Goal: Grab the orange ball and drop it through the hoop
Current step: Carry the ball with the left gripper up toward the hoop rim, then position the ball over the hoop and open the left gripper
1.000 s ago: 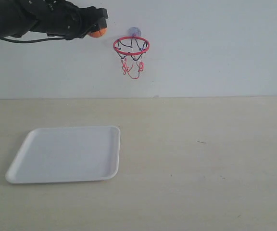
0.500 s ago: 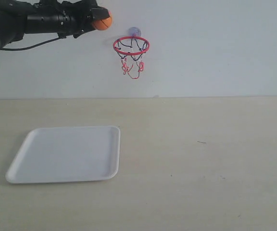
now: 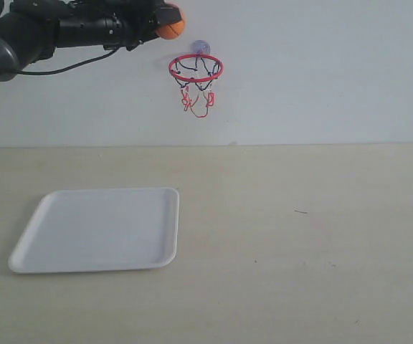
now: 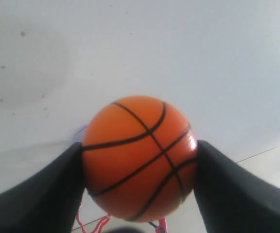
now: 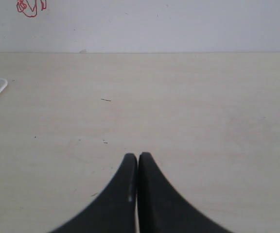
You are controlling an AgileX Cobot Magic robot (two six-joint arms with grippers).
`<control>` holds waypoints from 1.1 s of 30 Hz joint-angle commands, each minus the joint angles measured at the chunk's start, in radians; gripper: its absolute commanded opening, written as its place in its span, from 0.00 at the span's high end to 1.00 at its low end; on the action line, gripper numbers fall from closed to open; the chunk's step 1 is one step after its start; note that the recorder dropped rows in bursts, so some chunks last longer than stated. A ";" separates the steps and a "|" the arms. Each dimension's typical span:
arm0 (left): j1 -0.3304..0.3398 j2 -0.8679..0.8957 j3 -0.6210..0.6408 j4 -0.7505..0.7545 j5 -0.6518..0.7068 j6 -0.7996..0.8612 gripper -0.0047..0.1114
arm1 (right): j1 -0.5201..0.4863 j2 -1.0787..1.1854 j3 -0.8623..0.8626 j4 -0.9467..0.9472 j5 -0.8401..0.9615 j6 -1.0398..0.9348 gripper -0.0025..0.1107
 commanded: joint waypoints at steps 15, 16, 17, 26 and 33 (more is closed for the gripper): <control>-0.030 0.031 -0.007 -0.301 -0.103 0.315 0.92 | 0.001 -0.004 -0.001 -0.005 -0.004 0.005 0.98; -0.023 0.040 -0.007 -0.330 -0.103 0.249 0.92 | 0.001 -0.004 -0.001 -0.005 -0.004 0.005 0.98; -0.017 0.049 -0.007 -0.350 -0.096 0.184 0.92 | 0.001 -0.004 -0.001 -0.005 -0.004 0.005 0.98; -0.006 0.138 -0.005 -0.530 -0.005 0.008 0.92 | 0.001 -0.004 -0.001 -0.005 -0.004 0.005 0.98; -0.006 0.154 -0.007 -0.561 0.026 0.008 0.92 | 0.001 -0.004 -0.001 -0.005 -0.004 0.005 0.98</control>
